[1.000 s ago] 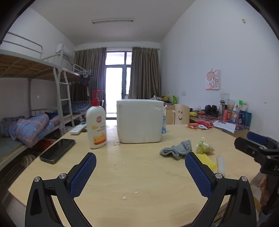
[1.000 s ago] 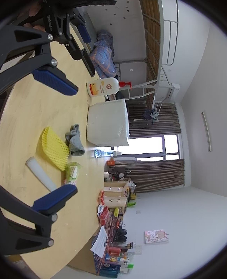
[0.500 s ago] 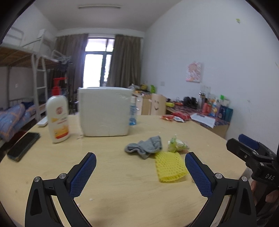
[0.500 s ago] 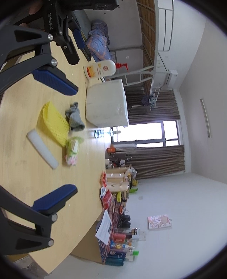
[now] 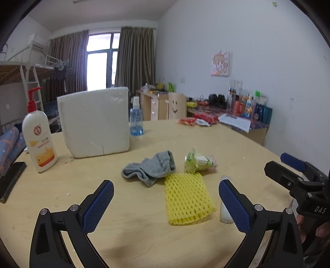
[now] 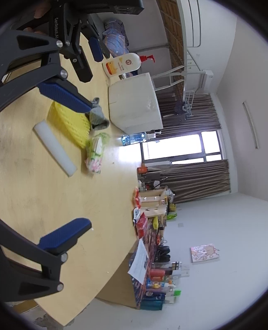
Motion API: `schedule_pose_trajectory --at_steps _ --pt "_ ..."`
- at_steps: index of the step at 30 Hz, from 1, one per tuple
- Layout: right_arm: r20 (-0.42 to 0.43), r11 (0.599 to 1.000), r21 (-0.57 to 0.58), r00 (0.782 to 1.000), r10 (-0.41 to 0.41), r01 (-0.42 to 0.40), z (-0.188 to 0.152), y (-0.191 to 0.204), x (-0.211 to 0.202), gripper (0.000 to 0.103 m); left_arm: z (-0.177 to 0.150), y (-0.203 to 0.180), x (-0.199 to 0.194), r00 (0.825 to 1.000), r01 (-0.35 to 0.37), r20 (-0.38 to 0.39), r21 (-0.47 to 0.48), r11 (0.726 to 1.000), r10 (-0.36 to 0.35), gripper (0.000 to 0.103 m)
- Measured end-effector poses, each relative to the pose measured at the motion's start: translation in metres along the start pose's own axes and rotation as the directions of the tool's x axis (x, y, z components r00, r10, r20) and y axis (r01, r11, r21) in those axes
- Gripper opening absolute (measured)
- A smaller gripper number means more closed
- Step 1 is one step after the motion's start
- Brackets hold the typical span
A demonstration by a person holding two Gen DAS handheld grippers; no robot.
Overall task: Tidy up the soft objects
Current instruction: 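Move the left tool toward the yellow foam net sleeve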
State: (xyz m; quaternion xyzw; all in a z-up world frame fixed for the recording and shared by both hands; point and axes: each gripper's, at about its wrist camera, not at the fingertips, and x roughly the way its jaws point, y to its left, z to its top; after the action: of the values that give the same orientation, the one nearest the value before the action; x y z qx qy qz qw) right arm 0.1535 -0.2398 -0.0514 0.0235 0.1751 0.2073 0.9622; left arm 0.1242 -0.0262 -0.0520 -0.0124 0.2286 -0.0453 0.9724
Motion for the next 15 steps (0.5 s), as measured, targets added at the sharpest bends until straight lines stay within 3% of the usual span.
schedule_pose_trajectory --at_steps 15 --pt "-0.063 0.998 0.053 0.998 -0.015 0.019 0.003 -0.030 0.019 0.103 0.004 -0.023 0.048 0.982 0.069 -0.174 0.005 0.998 -0.067 0.101"
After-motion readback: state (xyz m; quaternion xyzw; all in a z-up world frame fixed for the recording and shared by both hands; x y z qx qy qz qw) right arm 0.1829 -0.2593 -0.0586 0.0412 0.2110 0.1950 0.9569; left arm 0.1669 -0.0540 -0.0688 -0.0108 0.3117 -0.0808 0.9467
